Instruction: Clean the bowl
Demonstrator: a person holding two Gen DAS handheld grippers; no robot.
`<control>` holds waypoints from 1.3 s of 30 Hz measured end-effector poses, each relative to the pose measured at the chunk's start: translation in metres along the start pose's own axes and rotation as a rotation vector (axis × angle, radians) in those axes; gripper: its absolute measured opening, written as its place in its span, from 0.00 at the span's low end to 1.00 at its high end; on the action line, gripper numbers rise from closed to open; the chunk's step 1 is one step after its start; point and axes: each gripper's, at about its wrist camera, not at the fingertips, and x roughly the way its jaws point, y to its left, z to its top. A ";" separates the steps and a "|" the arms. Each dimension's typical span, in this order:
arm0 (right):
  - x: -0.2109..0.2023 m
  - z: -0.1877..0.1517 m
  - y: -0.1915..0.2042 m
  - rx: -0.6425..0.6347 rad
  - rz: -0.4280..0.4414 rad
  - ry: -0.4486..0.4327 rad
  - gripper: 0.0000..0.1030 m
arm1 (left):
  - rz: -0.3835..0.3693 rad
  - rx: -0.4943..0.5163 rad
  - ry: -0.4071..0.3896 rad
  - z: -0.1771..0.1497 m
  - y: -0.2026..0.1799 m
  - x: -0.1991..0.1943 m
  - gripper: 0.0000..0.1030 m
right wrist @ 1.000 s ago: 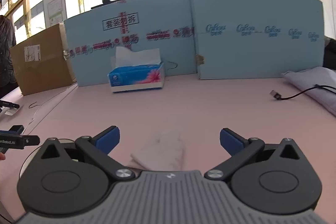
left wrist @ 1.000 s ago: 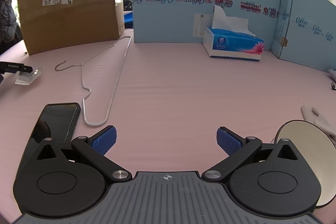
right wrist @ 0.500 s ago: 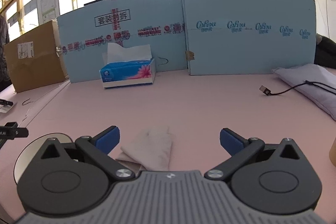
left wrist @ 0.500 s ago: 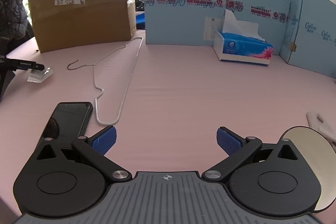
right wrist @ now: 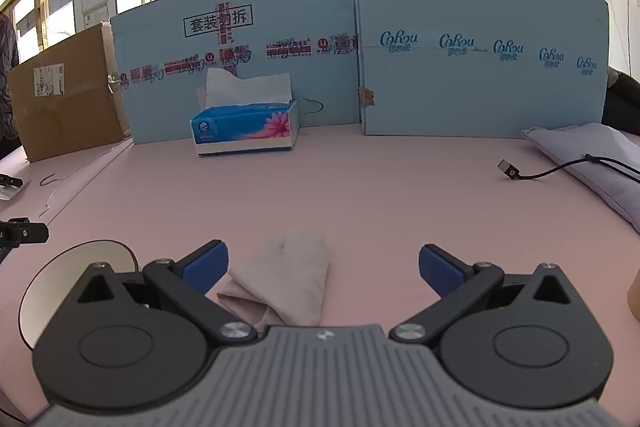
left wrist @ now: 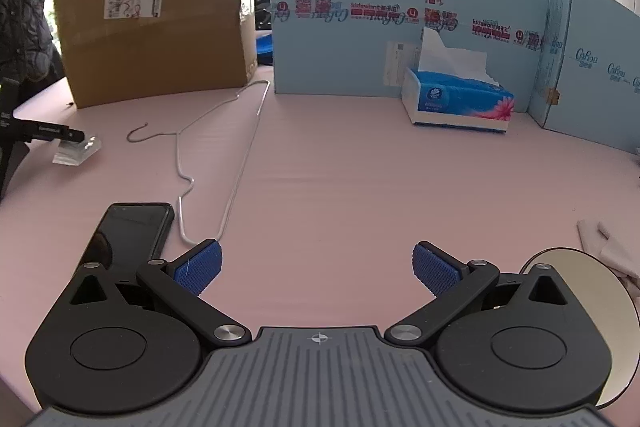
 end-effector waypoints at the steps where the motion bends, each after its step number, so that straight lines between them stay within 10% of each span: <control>1: -0.001 0.000 -0.001 0.008 -0.001 -0.004 1.00 | -0.002 -0.001 -0.001 0.000 0.000 0.000 1.00; 39: -0.007 -0.002 0.001 0.010 -0.006 -0.006 1.00 | -0.052 0.053 -0.004 -0.003 -0.005 -0.010 1.00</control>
